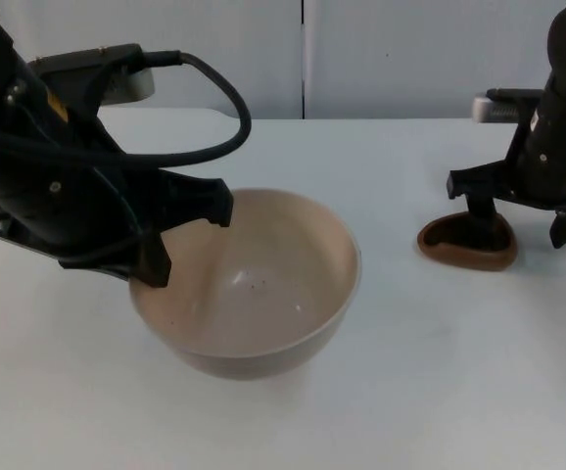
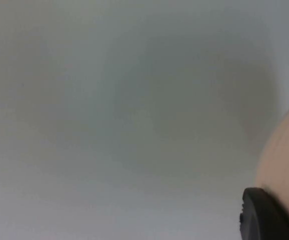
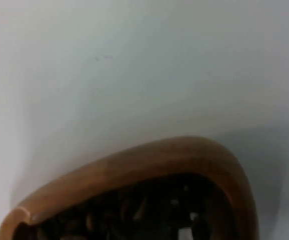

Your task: Pick up the bowl with the left hand and pour the coffee beans from the cup into the bowl with the right hand.

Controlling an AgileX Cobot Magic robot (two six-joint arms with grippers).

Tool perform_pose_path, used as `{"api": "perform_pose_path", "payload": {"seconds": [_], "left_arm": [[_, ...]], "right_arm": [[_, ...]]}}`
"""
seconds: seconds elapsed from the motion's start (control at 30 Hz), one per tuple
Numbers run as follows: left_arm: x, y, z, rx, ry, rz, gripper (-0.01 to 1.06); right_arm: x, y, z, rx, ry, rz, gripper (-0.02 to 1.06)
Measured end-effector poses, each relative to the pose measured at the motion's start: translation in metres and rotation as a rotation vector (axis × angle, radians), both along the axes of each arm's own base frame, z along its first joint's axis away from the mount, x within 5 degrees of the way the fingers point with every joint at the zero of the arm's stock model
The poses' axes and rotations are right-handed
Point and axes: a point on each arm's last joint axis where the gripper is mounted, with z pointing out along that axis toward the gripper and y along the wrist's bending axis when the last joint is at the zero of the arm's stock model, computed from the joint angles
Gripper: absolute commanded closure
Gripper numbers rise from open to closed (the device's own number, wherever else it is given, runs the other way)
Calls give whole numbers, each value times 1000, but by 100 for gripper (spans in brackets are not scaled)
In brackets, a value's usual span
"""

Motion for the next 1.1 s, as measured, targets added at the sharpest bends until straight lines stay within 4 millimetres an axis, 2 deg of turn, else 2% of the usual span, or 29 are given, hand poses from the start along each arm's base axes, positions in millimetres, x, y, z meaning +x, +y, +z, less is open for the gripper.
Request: {"api": "perform_pose_path", "payload": {"seconds": [0.13,0.17,0.3,0.33,0.5,0.6,0.87,1.0,1.1], "left_arm": [[0,0,0,0,0,0,105],[0,0,0,0,0,0,105],[0,0,0,0,0,0,105],[0,0,0,-1,-2,0,105],[0,0,0,-1,-2,0,105],[0,0,0,-2,-5,1,105],[1,0,0,-3,-7,1,105],[1,0,0,-4,-11,2,105],[1,0,0,-4,-11,2,105]], "right_arm": [[1,1,0,13,-11,-6,62],[1,1,0,17,-14,-8,62],[2,2,0,23,-22,-9,79],[2,2,0,24,-24,-10,79],[3,2,1,25,-26,-12,100],[2,3,1,34,-25,-18,104],[2,3,3,46,-25,-26,104],[2,3,19,48,-47,-8,104],[-1,2,42,46,-68,18,104]]}}
